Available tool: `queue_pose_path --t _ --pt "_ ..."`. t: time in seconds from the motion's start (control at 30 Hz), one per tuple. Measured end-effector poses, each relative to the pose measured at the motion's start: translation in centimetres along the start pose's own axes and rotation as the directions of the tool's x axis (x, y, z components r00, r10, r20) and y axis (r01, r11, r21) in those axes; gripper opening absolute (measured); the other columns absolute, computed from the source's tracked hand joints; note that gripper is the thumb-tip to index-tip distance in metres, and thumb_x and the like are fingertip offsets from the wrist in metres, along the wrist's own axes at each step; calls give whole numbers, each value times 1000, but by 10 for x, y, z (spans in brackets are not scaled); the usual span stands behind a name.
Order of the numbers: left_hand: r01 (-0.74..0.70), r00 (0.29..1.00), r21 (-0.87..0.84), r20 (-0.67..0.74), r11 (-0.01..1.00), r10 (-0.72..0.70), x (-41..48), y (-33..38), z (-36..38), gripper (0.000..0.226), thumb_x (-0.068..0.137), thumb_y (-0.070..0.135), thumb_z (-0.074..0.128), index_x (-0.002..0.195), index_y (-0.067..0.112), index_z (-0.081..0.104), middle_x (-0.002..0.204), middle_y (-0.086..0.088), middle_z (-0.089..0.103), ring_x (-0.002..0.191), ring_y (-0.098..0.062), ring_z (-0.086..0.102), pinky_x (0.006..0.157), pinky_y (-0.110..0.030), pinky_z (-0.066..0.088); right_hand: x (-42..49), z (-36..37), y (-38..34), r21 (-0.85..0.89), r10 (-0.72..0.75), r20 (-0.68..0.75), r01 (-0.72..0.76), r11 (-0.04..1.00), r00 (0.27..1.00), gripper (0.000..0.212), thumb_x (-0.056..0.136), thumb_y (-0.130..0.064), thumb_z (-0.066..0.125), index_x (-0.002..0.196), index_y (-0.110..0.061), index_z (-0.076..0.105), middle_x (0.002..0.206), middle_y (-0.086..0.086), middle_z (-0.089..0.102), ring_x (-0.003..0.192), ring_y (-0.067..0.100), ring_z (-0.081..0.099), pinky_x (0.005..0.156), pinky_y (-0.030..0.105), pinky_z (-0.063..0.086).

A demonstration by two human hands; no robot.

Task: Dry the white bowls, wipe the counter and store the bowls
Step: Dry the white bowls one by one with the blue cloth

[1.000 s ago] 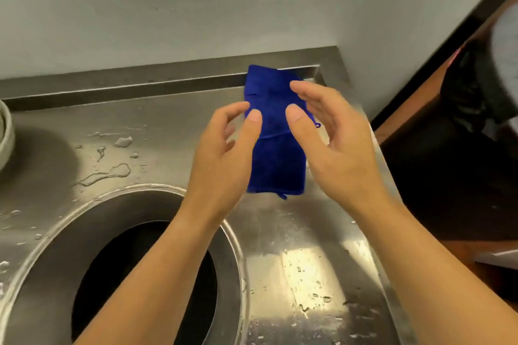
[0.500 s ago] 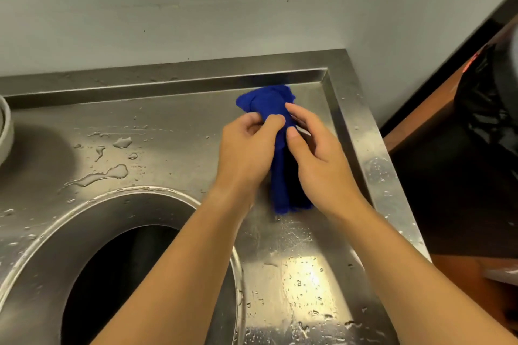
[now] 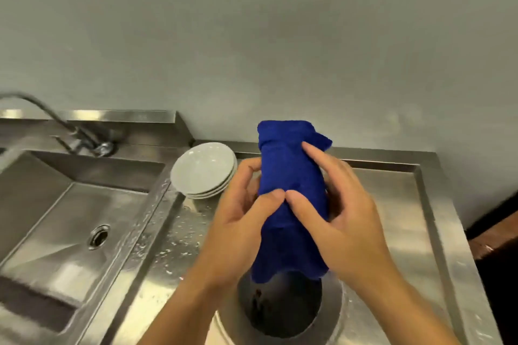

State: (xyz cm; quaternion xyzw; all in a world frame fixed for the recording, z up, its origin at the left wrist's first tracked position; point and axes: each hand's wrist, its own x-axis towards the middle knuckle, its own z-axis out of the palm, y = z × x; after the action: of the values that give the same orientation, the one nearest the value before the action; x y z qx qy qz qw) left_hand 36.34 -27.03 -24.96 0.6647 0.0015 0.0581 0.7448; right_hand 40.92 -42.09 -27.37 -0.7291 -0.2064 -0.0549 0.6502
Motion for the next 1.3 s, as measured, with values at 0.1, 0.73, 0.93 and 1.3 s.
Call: queue_pose_path --t 0.1,0.73,0.93,1.3 --pt "-101 986 19 -134 995 102 -26 47 -36 24 97 29 65 120 25 67 103 -7 79 92 -20 78 76 -28 63 6 51 -45 42 -121 35 120 992 992 56 90 -36 69 143 -42 50 136 -21 55 125 6 57 94 20 53" --pt "-262 942 -16 -222 965 252 11 58 -278 19 102 17 61 118 24 66 106 4 79 99 -11 76 82 -22 59 68 299 -61 -149 -180 -56 170 974 982 57 88 -32 78 139 -38 52 130 -20 60 121 6 60 94 21 52" --pt "-202 957 111 -189 973 220 42 23 -305 22 106 26 58 124 24 70 116 5 79 110 -16 74 87 -25 60 87 311 -20 -155 -116 -133 94 983 984 46 92 -17 73 133 -32 59 126 -14 67 116 10 65 95 33 55" --pt "416 836 378 -516 827 -184 128 -177 -342 57 97 37 75 143 17 47 145 -7 50 118 -18 57 71 -11 46 104 285 111 -253 72 -221 -128 959 973 45 90 -13 72 132 -29 62 127 -11 66 118 5 61 97 17 47"
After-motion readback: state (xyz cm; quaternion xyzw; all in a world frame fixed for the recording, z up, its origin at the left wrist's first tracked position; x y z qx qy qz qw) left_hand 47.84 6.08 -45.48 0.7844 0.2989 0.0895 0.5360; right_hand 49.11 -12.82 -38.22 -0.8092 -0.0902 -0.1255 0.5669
